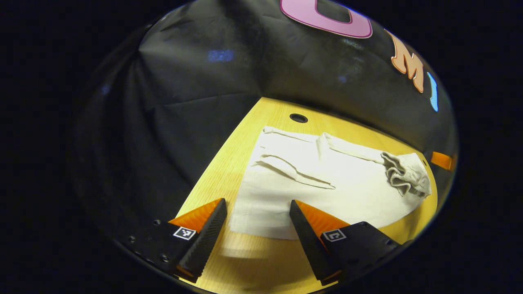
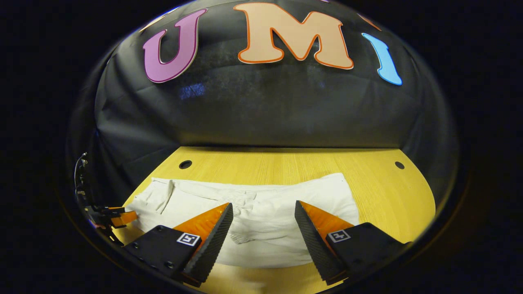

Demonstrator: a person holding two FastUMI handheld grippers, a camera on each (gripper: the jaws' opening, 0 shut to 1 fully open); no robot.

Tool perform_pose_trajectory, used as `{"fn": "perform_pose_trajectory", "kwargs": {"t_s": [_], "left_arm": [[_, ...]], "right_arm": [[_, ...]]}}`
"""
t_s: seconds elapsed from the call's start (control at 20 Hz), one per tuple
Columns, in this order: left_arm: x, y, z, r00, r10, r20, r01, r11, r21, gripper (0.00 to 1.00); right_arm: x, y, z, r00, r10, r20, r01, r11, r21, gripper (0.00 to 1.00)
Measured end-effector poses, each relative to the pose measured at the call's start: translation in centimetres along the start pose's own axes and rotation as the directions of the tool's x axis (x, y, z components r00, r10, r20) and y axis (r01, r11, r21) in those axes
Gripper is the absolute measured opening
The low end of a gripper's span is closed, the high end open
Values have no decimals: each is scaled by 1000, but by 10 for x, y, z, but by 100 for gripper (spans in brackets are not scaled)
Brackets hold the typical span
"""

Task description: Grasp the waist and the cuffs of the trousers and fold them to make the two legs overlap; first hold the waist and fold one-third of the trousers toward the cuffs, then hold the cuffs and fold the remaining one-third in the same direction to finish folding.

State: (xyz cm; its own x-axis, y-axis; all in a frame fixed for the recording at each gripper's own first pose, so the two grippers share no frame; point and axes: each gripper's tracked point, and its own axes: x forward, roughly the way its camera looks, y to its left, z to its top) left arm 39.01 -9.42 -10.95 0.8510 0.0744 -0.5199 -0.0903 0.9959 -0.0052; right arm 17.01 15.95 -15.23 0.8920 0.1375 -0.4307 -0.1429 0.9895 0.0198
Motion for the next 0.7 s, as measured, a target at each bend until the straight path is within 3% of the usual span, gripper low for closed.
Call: {"fn": "perform_pose_trajectory", "kwargs": {"t_s": [0.05,0.2,0.3,0.4,0.45,0.55,0.7], "left_arm": [[0,4,-3,1000,16,-13,-16,1000,25,93],[-4,4,2,1000,-9,-15,10,998,64,81],[-1,-7,-1,999,-39,-13,40,998,56,57],[-1,-17,1,998,-62,-6,62,998,31,32],[0,-18,1,998,-69,2,69,997,16,14],[2,-20,3,998,-67,21,68,997,-28,3],[0,-24,4,996,-75,38,78,993,-84,1]], "right_arm": [[-1,1,-2,1000,2,-2,-2,1000,7,97],[-4,3,-7,1000,3,-10,-3,1000,7,94],[-6,4,-11,1000,6,-18,-6,1000,1,97],[-8,2,-13,1000,0,-20,0,1000,-8,94],[-10,1,-14,1000,-6,-21,5,1000,-14,94],[-13,2,-15,1000,-3,-20,3,1000,-17,93],[-19,-1,-16,1000,-10,-21,10,1000,-20,93]]}}
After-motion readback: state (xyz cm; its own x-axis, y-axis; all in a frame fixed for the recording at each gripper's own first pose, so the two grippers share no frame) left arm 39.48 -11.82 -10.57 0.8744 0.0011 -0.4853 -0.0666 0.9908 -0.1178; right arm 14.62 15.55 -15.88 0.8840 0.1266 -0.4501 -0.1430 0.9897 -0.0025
